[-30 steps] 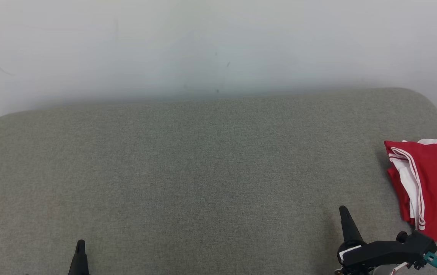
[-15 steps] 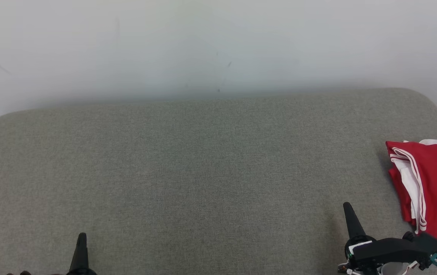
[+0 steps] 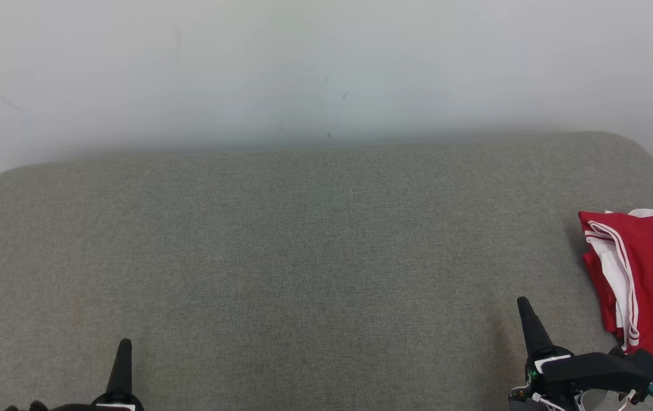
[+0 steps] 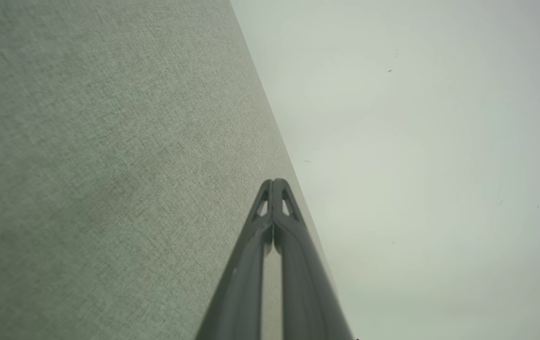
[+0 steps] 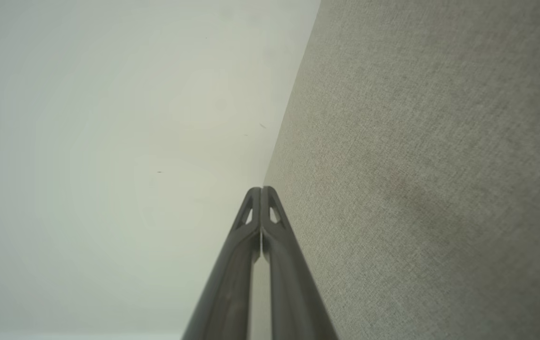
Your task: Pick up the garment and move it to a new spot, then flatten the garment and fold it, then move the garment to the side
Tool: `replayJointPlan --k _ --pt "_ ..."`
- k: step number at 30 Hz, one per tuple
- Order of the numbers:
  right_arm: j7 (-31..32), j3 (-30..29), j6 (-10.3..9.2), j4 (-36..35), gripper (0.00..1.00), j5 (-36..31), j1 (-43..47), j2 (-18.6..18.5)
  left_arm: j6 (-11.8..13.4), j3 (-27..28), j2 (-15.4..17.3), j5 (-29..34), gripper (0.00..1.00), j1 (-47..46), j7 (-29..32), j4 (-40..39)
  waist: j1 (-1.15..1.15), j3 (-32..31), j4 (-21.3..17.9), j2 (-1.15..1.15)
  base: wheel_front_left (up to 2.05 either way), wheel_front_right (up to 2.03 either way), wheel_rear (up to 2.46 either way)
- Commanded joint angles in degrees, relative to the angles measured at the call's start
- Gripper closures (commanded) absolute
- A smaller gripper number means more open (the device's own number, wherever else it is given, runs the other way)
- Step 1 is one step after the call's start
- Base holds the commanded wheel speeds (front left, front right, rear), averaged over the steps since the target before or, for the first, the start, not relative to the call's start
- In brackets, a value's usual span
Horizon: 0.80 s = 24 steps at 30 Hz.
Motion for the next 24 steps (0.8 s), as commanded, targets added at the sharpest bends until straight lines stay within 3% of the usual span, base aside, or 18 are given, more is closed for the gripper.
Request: replayJointPlan --k 1,24 --pt "0.39 -0.27 -0.09 -0.7 1.0 1.65 0.1 0.08 -0.55 0.17 0.35 -1.53 1.0 -1.14 0.4 -0.62 0.0 0.01 0.03 0.0 0.0 0.0 0.0" --pt "3.1 -1.66 -0.11 -2.74 1.0 11.87 0.39 0.1 -0.79 0.22 0.4 -11.93 1.0 -2.19 3.06 -1.44 0.0 0.09 0.37 0.0 0.0 0.0 0.0"
